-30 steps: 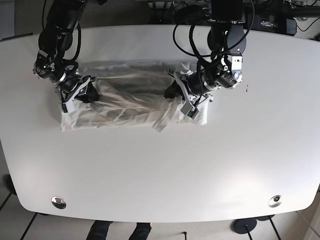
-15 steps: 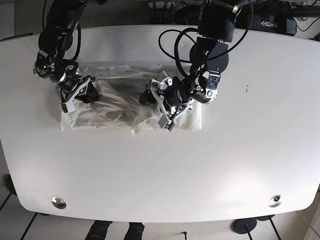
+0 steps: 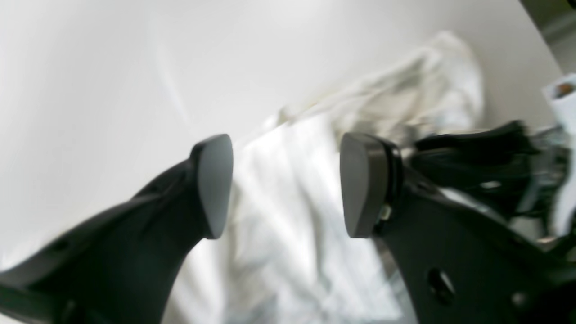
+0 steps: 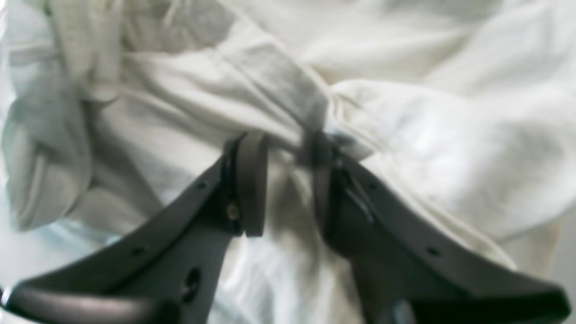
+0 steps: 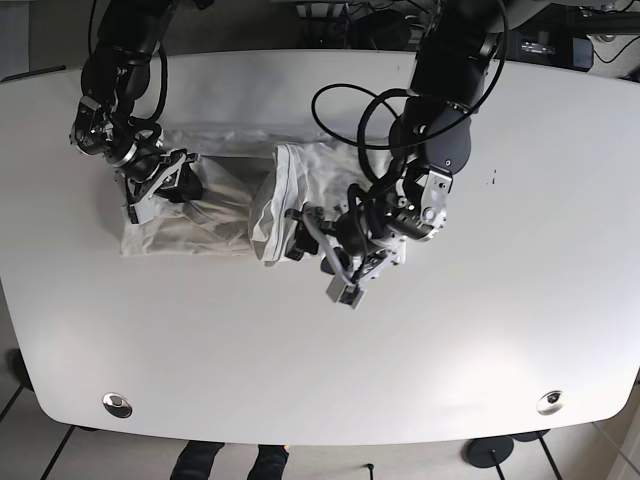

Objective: Fold the T-shirt properly
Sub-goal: 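Fold the strip end with the left gripper toward the right gripper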

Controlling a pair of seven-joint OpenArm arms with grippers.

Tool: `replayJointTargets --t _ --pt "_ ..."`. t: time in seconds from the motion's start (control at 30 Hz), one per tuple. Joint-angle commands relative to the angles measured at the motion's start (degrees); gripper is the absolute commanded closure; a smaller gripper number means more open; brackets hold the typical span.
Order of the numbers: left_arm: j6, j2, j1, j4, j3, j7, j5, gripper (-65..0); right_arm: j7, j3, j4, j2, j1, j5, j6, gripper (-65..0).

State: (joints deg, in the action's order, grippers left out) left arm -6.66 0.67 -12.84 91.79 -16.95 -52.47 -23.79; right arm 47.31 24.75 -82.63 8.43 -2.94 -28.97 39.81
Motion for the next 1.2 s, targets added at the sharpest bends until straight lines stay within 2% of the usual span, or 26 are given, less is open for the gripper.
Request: replayJointTargets --t 0.03,0.1,0.13,0.17,0.23,0.27,0.33,0.43,0.5,0.57,0.7,0.73,0.8,0.87,0.93,0.97,1.03,1.1,1.2 --pt "-0.42 0.96 0.84 3.29 1.43 1.00 -0.78 -35.1 0.82 0.26 -3.74 1.29 0.96 -4.57 0.19 -17.9" --pt "-0.42 3.33 4.45 5.22 3.72 1.00 -0.78 -35.0 4.95 0.26 -6.64 3.05 1.23 -10.11 0.19 -17.9" --pt "-0.42 4.39 6.47 6.19 5.57 1.00 -0.78 -32.9 6.54 0.26 -8.05 4.01 1.23 -13.71 0.19 -17.9" --pt "-0.42 4.92 7.79 6.63 6.71 1.08 -0.78 -29.3 7.06 0.26 -8.75 4.80 1.23 -16.00 0.19 -17.9" --pt "-3.15 6.50 10.51 6.72 8.20 2.31 -0.78 -17.8 8.38 -0.27 -11.48 7.62 0.87 -20.22 0.19 -17.9" --pt "-6.40 8.70 12.36 6.72 8.29 4.42 -0.78 -11.8 11.90 -1.50 -13.68 8.67 0.96 -20.48 0.19 -17.9" --pt "-10.18 10.98 15.52 6.72 9.61 8.29 -0.69 -6.7 14.45 -5.46 -18.34 8.94 1.23 -20.39 0.19 -17.9" --pt "-12.11 11.60 17.63 6.10 11.63 12.25 -0.25 -6.4 14.45 -11.61 -21.50 8.41 1.67 -20.39 0.19 -17.9" --pt "-12.91 11.60 17.81 4.17 11.98 13.39 -0.25 -6.4 14.45 -16.97 -21.15 6.56 4.21 -20.13 0.19 -17.9" --pt "-13.52 11.60 17.54 1.97 12.07 13.48 -0.25 -6.4 14.45 -23.39 -18.95 3.49 7.03 -16.61 0.19 -17.9" --pt "-13.87 11.51 17.54 1.00 11.72 13.48 -0.25 -6.5 14.45 -31.92 -13.33 -2.67 12.74 -7.56 0.19 -17.9" --pt "-13.87 11.51 17.54 1.00 11.72 13.48 -0.25 -6.5 14.36 -34.29 -10.69 -5.04 14.41 -3.95 0.19 -17.9" --pt "-13.87 11.33 17.54 1.00 11.90 13.57 -0.25 -6.5 12.43 -37.98 -5.68 -7.68 16.35 3.17 0.19 -17.9" --pt "-13.87 11.33 17.54 1.00 12.07 13.57 -0.25 -6.4 7.77 -41.06 -1.55 -8.29 16.61 10.55 0.19 -17.9" --pt "-13.87 11.51 17.54 0.92 12.07 13.57 -0.25 -6.4 5.83 -41.15 0.92 -8.12 16.52 14.42 0.19 -17.9" --pt "-13.87 11.60 17.54 0.92 12.07 13.57 -0.25 -6.4 5.57 -40.62 1.36 -7.59 16.35 15.65 0.19 -17.6" --pt "-13.87 11.60 17.54 0.92 12.16 13.57 -0.25 -6.4 5.48 -35.96 0.92 -3.90 14.85 14.33 0.19 -17.6" --pt "-13.87 11.69 17.54 0.92 12.16 13.57 -0.16 -6.4 5.48 -29.19 0.12 0.94 13.97 7.74 0.19 -17.6" --pt "-13.87 12.83 17.63 0.83 12.16 13.57 -0.16 -6.4 5.57 -25.06 0.04 7.44 13.09 -0.17 0.19 -17.6"
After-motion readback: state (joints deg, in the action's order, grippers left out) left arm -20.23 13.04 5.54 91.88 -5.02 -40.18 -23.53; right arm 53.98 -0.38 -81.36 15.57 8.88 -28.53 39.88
